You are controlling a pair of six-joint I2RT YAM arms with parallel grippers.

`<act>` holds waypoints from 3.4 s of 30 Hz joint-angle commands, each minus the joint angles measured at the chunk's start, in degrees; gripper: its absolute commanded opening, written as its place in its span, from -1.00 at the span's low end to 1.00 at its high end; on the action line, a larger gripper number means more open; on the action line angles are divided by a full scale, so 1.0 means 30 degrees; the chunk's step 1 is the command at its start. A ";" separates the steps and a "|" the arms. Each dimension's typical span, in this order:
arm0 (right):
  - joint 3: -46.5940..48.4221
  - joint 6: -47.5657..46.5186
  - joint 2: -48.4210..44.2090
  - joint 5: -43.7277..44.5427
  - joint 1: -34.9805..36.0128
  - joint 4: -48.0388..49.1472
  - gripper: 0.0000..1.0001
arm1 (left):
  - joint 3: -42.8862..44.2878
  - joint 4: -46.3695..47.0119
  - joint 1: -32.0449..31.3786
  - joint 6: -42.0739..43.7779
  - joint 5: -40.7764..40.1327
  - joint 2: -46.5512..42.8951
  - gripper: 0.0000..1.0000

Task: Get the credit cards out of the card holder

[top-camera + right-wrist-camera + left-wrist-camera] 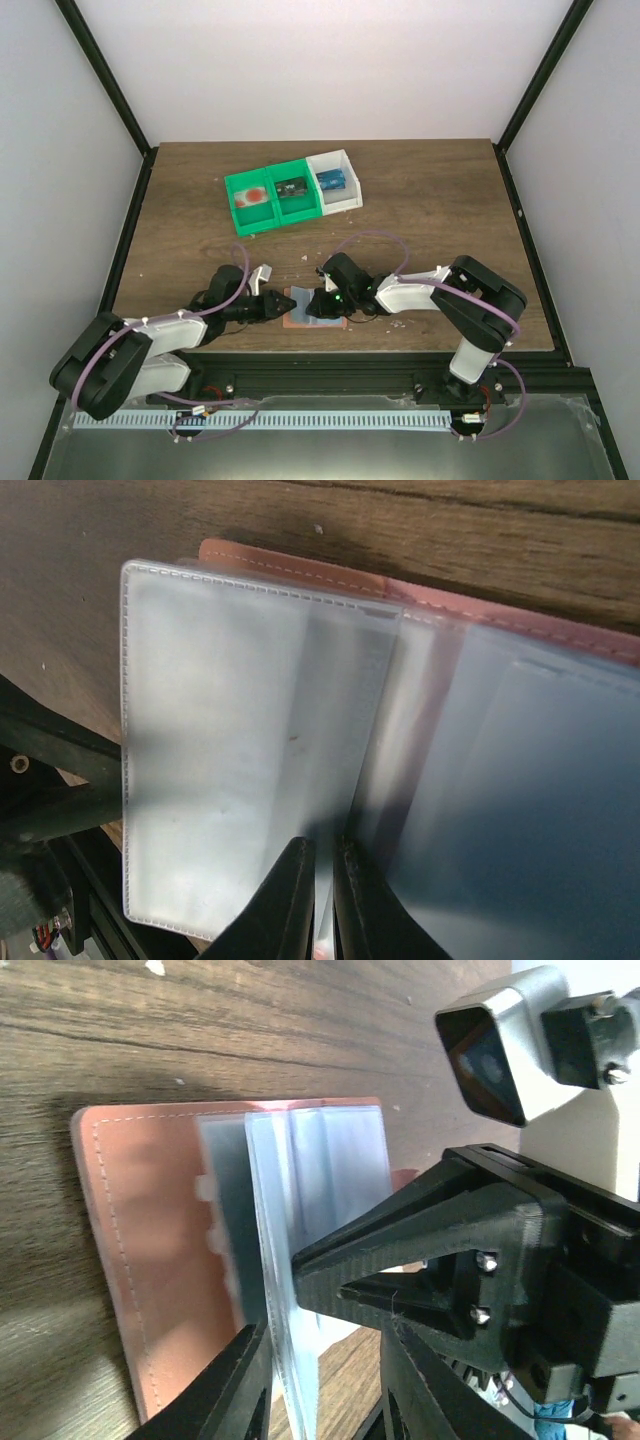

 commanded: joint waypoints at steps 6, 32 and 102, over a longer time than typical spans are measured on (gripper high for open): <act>-0.0168 0.0249 0.0583 -0.0306 0.0345 -0.0459 -0.83 | 0.0596 -0.1347 -0.0050 0.0439 0.0001 -0.1481 -0.28; -0.0170 0.0226 0.0680 -0.0423 0.0345 -0.0356 -0.83 | 0.0536 -0.1214 -0.0050 0.1022 -0.0563 0.0036 -0.08; -0.0385 0.0467 0.0999 -0.0994 0.0374 0.0594 -0.82 | 0.1258 -0.1314 -0.0340 0.0415 0.0520 -0.0105 -0.47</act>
